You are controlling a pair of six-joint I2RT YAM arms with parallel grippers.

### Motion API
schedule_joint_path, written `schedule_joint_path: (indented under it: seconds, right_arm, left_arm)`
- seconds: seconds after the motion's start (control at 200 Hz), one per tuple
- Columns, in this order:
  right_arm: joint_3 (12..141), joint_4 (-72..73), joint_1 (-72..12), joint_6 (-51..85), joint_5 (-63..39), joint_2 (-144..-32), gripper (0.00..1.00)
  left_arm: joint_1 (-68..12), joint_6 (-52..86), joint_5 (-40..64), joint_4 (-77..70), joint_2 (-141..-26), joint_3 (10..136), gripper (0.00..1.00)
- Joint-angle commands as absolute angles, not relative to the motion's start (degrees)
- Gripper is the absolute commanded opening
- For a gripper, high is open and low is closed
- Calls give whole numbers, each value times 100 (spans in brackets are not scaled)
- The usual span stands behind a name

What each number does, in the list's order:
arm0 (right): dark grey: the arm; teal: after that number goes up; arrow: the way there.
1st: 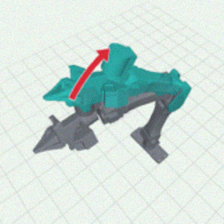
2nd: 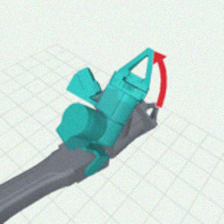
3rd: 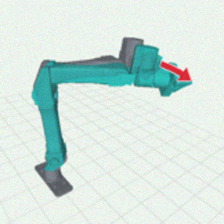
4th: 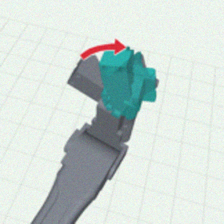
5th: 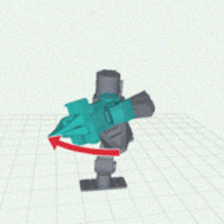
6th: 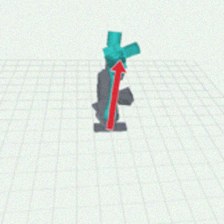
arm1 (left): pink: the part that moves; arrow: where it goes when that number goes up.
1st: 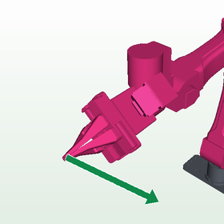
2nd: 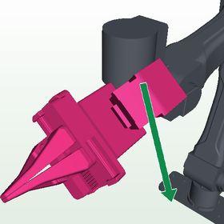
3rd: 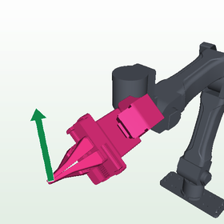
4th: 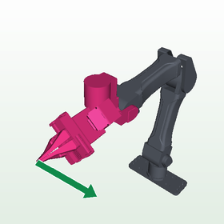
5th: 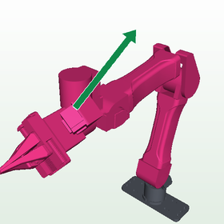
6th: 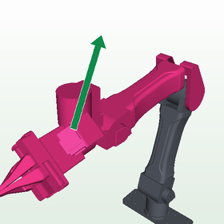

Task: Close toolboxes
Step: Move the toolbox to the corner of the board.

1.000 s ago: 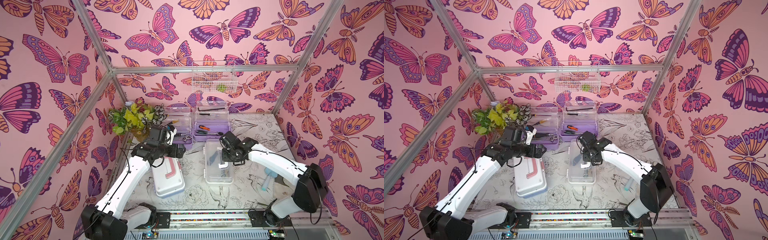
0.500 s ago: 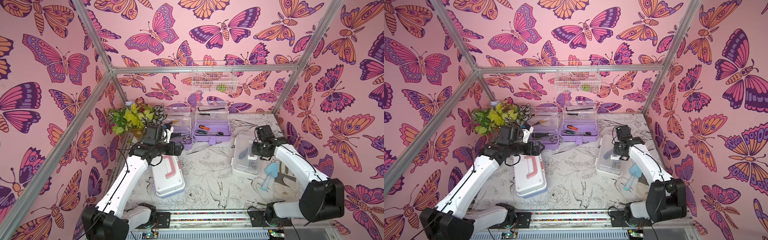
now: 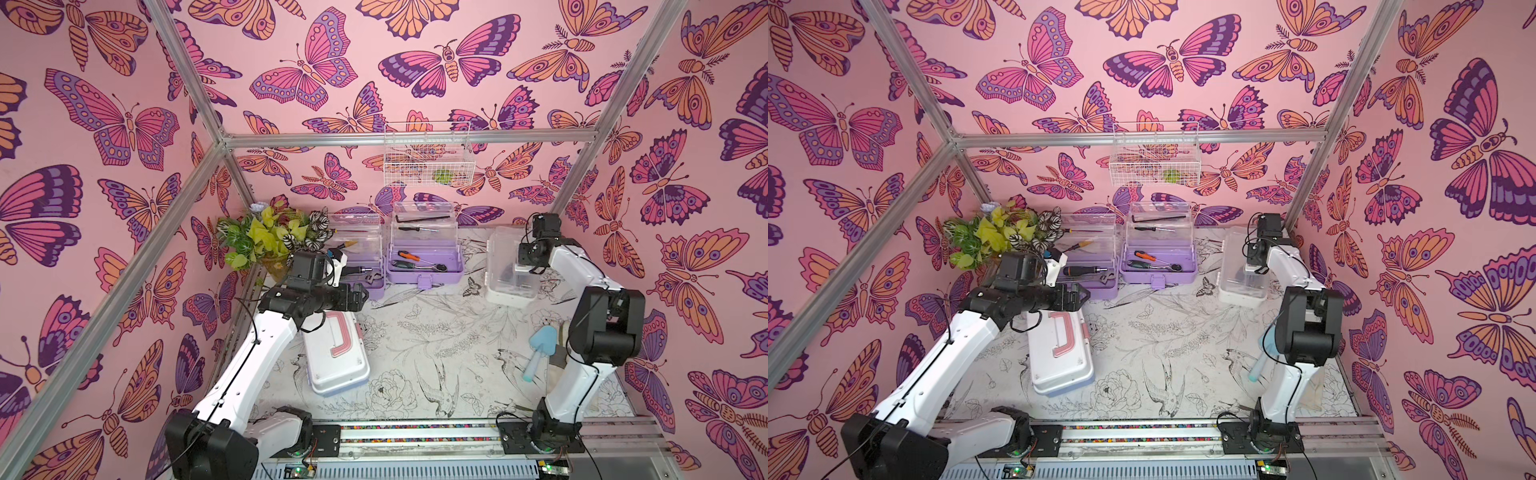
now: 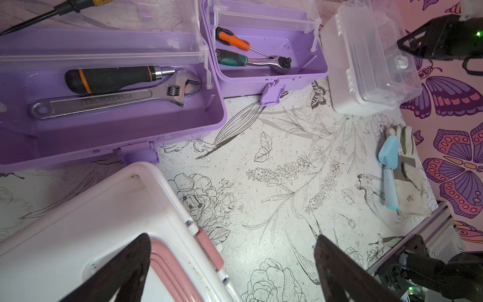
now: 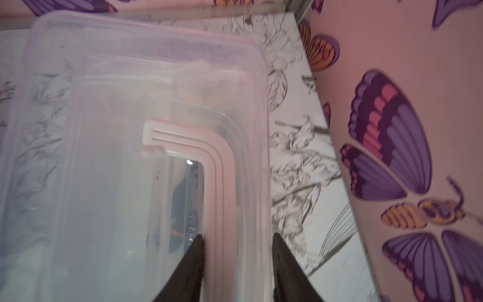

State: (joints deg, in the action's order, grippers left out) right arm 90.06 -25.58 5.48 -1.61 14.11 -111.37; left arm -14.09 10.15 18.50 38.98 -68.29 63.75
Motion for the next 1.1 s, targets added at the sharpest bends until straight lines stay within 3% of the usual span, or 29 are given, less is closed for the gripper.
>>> schedule_joint_path:
  seconds: [0.0, 0.591, 0.851, 0.886, 0.956, 0.986, 1.097]
  right_arm:
    - [9219, -3126, 808, -1168, 1603, -12166, 41]
    - [10602, -2910, 1731, -2425, 1600, -13106, 42]
    - [10606, -2938, 1747, -2005, 1049, -12466, 65]
    - [10463, -2792, 1724, -1942, 1058, -12293, 74]
    - [10033, -2315, 1652, -1934, 1116, -11915, 80]
    - [9872, -2127, 1604, -1929, 1191, -11741, 93]
    - [9339, -1547, 1402, -1871, 1540, -11290, 96]
  left_arm:
    - [-1359, 1040, 1973, 3855, -6925, 6259, 97]
    - [-1292, 1077, 2208, 3786, -7118, 6223, 97]
    - [-1239, 1061, 2169, 3782, -7185, 6231, 97]
    - [-1231, 1053, 2139, 3780, -7166, 6231, 97]
    - [-1213, 1050, 2059, 3784, -7133, 6231, 97]
    - [-1204, 1046, 2026, 3780, -7120, 6221, 98]
    - [-1161, 1081, 2003, 3691, -7085, 6192, 98]
